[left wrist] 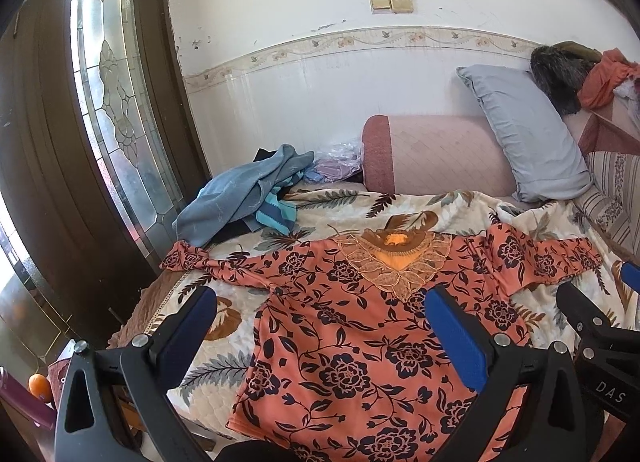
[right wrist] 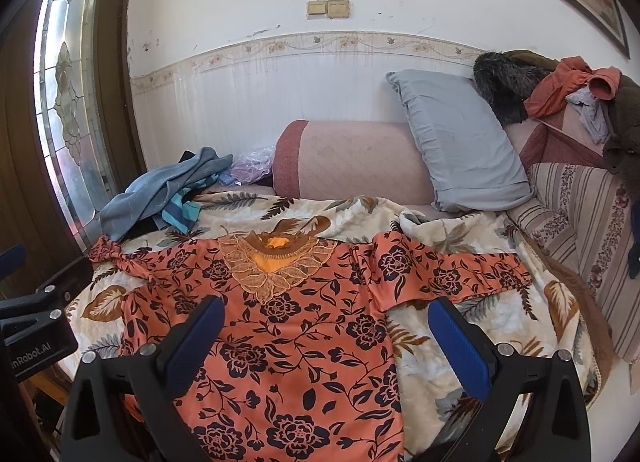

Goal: Fold small clothes

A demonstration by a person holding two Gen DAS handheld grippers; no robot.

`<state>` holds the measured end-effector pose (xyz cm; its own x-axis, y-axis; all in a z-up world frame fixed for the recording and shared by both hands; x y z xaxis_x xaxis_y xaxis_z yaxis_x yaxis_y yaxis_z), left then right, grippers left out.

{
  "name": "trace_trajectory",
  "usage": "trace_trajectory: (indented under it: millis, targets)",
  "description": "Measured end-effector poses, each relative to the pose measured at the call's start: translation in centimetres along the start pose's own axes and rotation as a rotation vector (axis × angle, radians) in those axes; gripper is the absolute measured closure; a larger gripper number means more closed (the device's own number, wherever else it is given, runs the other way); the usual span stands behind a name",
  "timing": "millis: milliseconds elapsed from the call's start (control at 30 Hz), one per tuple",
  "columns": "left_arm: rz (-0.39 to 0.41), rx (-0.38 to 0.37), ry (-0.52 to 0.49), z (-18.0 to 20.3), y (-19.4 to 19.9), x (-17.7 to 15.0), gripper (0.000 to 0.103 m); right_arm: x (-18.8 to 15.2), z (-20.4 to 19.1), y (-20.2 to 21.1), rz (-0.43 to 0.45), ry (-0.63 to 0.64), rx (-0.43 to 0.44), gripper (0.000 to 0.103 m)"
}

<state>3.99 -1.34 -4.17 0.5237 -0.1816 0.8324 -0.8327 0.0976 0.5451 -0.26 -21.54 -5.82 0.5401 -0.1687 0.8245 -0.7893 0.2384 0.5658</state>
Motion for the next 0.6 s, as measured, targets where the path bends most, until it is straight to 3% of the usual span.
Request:
trace_trajectory:
  millis: [600]
  targets:
    - [-0.013, 0.002, -0.004, 0.14, -0.61, -0.52, 0.000, -0.36, -0.43, -0.66, -0.014, 0.013, -0.002, 0.000]
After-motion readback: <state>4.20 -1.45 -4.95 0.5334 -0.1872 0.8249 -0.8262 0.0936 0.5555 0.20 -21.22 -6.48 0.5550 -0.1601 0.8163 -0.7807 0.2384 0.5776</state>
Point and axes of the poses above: each gripper's, at about its wrist camera, not at the fingertips, and y roughly against the way its jaws point, z to its right, x to its top, the point moved 3 cm from there along -y, roughly the way its jaws point, and after that the axes turned 6 degrees about -x, right-handed, at the moved point
